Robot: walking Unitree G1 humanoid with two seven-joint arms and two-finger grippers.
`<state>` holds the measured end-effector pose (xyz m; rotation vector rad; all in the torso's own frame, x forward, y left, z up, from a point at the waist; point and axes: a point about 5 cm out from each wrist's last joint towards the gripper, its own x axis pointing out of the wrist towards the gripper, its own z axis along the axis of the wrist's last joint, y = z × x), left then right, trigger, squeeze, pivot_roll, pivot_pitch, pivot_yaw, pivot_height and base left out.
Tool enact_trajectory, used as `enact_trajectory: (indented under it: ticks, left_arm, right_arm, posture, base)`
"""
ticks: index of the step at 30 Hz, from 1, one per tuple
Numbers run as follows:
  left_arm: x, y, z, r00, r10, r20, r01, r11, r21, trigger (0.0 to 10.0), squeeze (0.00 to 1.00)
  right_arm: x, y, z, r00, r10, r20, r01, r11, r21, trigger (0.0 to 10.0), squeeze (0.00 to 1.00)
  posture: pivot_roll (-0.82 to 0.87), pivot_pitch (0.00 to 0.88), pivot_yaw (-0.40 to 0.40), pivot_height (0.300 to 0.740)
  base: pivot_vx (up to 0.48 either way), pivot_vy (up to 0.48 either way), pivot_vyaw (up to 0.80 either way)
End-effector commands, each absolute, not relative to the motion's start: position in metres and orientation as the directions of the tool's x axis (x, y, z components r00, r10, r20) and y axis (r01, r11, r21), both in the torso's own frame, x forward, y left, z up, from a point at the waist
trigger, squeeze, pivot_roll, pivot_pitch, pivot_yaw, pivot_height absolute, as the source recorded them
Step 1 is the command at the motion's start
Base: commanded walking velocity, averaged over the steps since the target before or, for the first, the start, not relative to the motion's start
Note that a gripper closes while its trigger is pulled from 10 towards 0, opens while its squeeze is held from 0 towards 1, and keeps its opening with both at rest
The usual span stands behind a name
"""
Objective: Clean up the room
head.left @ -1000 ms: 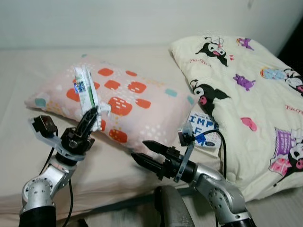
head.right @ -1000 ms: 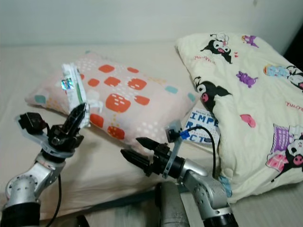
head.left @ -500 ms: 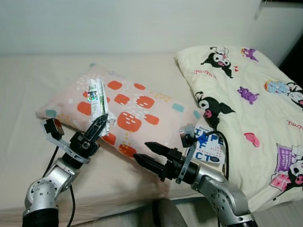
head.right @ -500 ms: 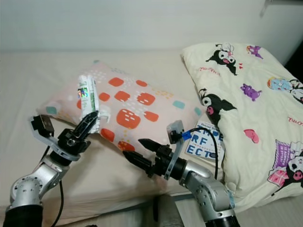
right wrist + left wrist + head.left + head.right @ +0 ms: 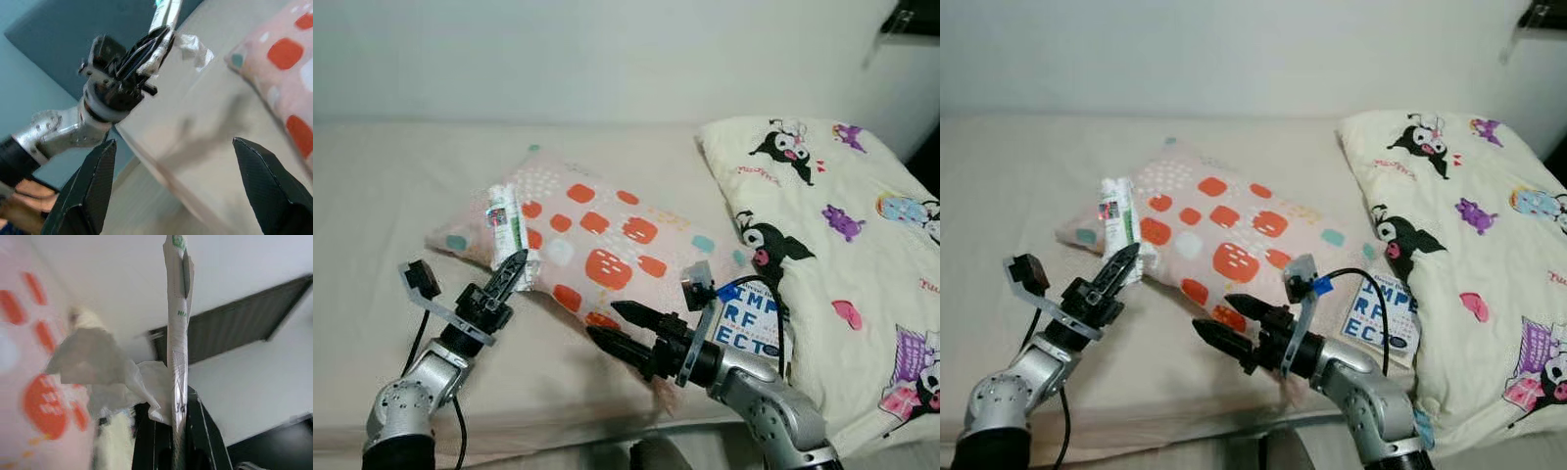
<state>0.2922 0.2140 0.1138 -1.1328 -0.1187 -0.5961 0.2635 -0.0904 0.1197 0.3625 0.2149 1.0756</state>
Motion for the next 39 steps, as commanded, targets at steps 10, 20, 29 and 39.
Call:
enact_trajectory:
  ticks: [10, 20, 29, 39]
  left_arm:
    - [0.285, 0.252, 0.05, 0.987, -0.153, -0.055, 0.036, 0.533, -0.845, 10.0, 0.0]
    - [0.209, 0.27, -0.042, 0.804, 0.098, -0.587, -0.546, 0.515, -0.661, 10.0, 0.0]
    - [0.182, 0.271, -0.06, 0.713, 0.145, -0.686, -0.647, 0.512, -0.564, 10.0, 0.0]
    - [0.166, 0.268, -0.072, 0.642, 0.196, -0.741, -0.663, 0.627, -0.409, 10.0, 0.0]
  right_arm:
    - [0.265, -0.105, 0.068, 0.532, 0.805, -0.262, -0.729, 0.593, 0.341, 10.0, 0.0]
    - [0.265, -0.138, 0.016, 0.636, 0.563, -0.527, -0.614, 0.784, 0.096, 10.0, 0.0]
    - [0.263, -0.136, 0.008, 0.634, 0.554, -0.54, -0.621, 0.78, 0.07, 10.0, 0.0]
    - [0.263, -0.134, -0.004, 0.64, 0.546, -0.54, -0.621, 0.782, 0.054, 10.0, 0.0]
  posture:
    - [-0.17, 0.116, -0.077, 0.723]
    - [-0.17, 0.109, -0.074, 0.728]
    - [-0.16, 0.109, -0.073, 0.728]
    - [-0.16, 0.098, -0.064, 0.728]
  base:
    - [0.0, 0.0, 0.0]
    - [-0.395, 0.0, 0.2]
    - [-0.36, 0.0, 0.65]
    - [0.0, 0.0, 0.66]
